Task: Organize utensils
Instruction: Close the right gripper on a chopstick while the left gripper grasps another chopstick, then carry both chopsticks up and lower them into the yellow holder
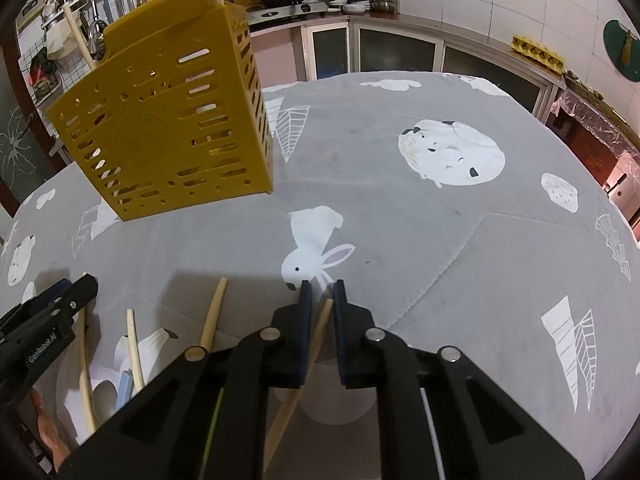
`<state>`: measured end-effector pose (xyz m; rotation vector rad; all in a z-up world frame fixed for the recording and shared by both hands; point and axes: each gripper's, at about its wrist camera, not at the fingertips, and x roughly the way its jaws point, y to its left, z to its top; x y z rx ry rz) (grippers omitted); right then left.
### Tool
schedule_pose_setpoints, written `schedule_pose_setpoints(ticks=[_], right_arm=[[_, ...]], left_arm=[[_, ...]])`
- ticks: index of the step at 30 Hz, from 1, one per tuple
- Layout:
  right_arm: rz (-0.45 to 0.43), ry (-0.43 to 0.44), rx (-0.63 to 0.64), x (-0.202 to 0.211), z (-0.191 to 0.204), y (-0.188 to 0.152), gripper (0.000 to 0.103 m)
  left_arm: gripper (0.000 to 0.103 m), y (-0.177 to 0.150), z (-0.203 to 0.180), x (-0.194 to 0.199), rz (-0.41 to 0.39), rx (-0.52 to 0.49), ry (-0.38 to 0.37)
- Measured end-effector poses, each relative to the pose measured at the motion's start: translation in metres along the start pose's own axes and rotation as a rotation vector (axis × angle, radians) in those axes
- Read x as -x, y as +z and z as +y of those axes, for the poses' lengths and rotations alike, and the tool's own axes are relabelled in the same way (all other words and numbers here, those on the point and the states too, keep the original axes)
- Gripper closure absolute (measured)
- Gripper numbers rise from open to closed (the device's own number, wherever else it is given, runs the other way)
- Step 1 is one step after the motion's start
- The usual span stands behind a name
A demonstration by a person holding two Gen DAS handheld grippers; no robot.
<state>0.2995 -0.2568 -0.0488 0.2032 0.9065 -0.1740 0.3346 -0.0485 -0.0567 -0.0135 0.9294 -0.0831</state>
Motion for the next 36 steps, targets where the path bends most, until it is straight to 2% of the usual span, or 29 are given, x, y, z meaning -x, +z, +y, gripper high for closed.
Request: schedule_pose_setpoints(ticks=[8, 15, 19, 27, 36], right_arm=[[-0.008, 0.003, 0.009, 0.001, 0.005, -0.001, 0.092], [-0.024, 0.018, 0.0, 0.009, 0.004, 0.001, 0.092], [-0.05, 0.03, -0.001, 0.021, 0.004, 0.006, 0.093], [-0.124, 0.05, -0.001, 0.05, 0.007, 0.016, 0.093], [-0.241, 0.076, 0.008, 0.096, 0.01, 0.027, 0.094]], left_arm=[[0.093, 0.006, -0.006, -0.003, 0.025, -0.017, -0.028], [0.094, 0.007, -0.004, -0.001, 0.017, -0.002, -0.054], [0.094, 0.01, -0.004, 0.01, -0.019, -0.003, -0.062], [0.095, 0.015, -0.004, 0.05, -0.128, -0.015, -0.079], [0.096, 0.022, -0.003, 0.112, -0.299, -0.033, -0.088]])
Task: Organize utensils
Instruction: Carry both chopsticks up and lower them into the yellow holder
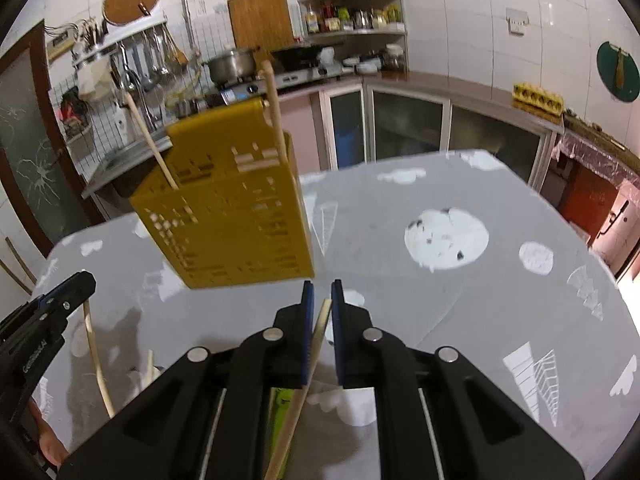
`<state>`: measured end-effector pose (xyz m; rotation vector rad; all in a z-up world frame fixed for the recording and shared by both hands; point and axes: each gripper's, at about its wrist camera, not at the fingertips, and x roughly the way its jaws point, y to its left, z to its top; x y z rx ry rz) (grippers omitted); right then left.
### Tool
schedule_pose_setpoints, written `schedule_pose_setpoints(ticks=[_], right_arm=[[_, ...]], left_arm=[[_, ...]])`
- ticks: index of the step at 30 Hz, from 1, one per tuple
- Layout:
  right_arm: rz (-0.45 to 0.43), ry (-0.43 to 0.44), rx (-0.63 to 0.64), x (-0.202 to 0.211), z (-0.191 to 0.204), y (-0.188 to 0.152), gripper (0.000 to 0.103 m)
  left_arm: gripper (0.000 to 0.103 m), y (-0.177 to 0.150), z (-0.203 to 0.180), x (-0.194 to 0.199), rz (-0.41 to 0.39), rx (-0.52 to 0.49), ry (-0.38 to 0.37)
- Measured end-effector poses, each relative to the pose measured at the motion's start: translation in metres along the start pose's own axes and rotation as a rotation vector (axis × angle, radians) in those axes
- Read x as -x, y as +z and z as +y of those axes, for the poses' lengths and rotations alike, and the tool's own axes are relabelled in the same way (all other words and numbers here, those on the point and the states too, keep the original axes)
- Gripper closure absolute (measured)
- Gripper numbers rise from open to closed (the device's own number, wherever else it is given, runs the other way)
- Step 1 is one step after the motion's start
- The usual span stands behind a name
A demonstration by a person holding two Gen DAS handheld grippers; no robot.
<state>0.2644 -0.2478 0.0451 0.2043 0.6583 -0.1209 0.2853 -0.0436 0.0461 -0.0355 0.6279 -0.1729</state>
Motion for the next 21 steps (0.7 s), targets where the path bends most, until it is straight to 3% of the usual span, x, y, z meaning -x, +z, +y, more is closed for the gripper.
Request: schedule_pose_setpoints(ticks=[5, 21], right_arm=[[-0.064, 0.014, 0.016, 0.023, 0.007, 0.01, 0.095], [-0.215, 0.039, 0.081, 0.074, 0.028, 0.026, 0.098]], left_arm=[[0.099, 0.009, -0.003, 0.026, -0.071, -0.017, -0.01], [0.099, 0.024, 0.009, 0.063, -0.182, -0.003, -0.039]])
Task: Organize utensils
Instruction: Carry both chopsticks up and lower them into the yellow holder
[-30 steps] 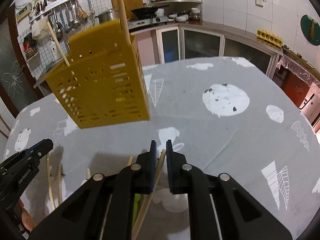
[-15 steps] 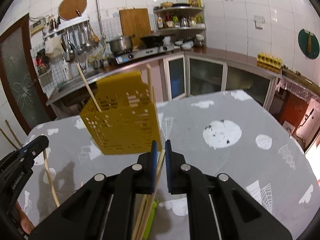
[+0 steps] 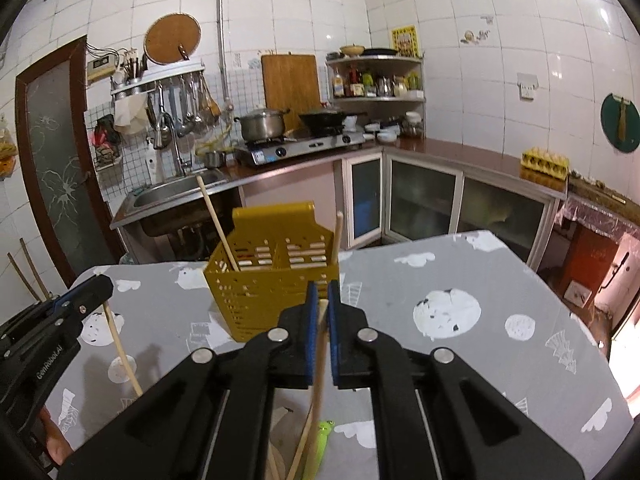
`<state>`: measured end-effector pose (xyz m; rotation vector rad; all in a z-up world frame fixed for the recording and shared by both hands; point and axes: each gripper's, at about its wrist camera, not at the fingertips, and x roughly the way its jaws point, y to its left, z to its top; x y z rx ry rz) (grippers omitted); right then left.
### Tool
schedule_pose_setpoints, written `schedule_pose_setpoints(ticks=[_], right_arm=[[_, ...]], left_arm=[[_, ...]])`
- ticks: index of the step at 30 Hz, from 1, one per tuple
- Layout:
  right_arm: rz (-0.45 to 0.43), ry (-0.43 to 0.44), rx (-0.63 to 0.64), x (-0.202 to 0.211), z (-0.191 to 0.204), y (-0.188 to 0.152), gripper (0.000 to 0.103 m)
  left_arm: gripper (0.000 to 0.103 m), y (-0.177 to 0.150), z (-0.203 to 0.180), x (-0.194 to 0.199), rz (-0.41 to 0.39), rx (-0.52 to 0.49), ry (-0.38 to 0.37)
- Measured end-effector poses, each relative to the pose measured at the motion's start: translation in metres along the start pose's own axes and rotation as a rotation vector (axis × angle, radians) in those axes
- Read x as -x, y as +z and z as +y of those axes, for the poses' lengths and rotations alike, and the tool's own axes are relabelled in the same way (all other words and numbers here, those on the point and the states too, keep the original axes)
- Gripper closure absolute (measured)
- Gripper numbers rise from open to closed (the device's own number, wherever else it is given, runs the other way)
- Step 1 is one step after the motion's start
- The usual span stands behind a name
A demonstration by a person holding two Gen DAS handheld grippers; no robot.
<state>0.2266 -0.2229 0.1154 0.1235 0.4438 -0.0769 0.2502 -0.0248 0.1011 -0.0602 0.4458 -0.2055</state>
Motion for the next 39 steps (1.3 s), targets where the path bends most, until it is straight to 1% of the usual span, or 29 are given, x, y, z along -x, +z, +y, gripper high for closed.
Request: schedule_pose_setpoints(ticks=[8, 26, 34, 39], right_arm=[[-0.028, -0.005, 0.014, 0.005, 0.002, 0.008, 0.098], [-0.07, -0.013, 0.017, 0.002, -0.003, 0.027, 0.098], [-0.109, -0.009, 0.016, 0.009, -0.006, 0.048, 0.098], [-0.153, 0.001, 0.021, 0.018, -0.003, 0.074, 0.098]], left_arm=[[0.099, 0.005, 0.005, 0.005, -0.027, 0.004, -0.005], [0.099, 0.021, -0.001, 0.006, -0.071, -0.005, -0.019], [0.099, 0.038, -0.004, 0.013, -0.108, -0.017, -0.025], [0.099, 0.058, -0.008, 0.018, -0.147, -0.024, -0.029]])
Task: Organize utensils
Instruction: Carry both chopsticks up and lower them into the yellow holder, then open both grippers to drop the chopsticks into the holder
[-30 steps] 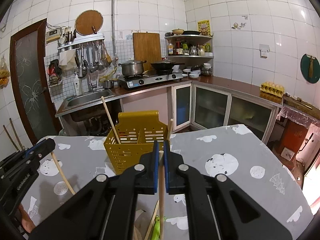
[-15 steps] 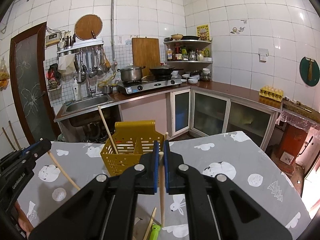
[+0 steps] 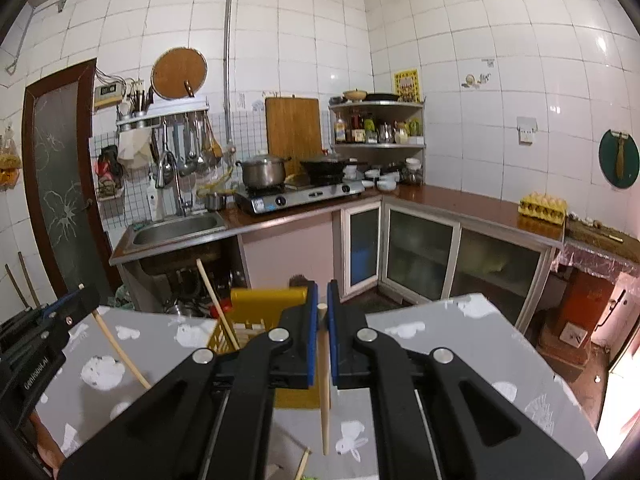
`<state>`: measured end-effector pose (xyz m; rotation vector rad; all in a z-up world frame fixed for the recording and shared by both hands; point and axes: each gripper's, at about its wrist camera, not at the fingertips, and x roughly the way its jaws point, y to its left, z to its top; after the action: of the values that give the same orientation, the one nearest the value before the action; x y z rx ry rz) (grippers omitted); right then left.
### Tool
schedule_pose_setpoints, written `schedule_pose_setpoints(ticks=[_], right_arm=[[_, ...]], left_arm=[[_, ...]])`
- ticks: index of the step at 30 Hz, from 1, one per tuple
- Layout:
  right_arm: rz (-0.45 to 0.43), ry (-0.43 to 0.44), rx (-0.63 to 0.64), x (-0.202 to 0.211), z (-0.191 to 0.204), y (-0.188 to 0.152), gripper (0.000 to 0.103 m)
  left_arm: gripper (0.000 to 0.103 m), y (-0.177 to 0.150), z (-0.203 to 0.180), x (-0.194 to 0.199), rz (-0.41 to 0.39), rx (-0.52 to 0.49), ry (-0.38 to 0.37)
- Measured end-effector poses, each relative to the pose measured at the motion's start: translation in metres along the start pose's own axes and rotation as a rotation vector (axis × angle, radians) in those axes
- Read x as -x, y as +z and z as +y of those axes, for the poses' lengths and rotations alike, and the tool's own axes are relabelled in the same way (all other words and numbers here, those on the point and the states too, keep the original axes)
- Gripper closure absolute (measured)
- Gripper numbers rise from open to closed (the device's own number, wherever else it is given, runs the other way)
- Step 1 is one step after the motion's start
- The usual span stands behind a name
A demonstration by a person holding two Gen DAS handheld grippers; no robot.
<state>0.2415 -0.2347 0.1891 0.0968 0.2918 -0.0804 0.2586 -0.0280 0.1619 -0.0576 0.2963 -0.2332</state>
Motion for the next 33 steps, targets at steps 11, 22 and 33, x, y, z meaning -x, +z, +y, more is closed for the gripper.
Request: schedule_pose_setpoints(ticks=[11, 22, 33], right_arm=[[-0.076, 0.027, -0.019, -0.011, 0.009, 0.064, 0.098], [-0.099, 0.022, -0.03, -0.057, 0.009, 0.083, 0.098], [-0.037, 0.028, -0.025, -0.123, 0.0, 0.04, 0.098]], left_arm=[[0.099, 0.076, -0.007, -0.001, -0.119, 0.027, -0.035], [0.099, 0.094, -0.012, -0.066, -0.121, 0.01, -0.028], [0.099, 0.043, -0.007, -0.139, -0.02, 0.019, -0.027]])
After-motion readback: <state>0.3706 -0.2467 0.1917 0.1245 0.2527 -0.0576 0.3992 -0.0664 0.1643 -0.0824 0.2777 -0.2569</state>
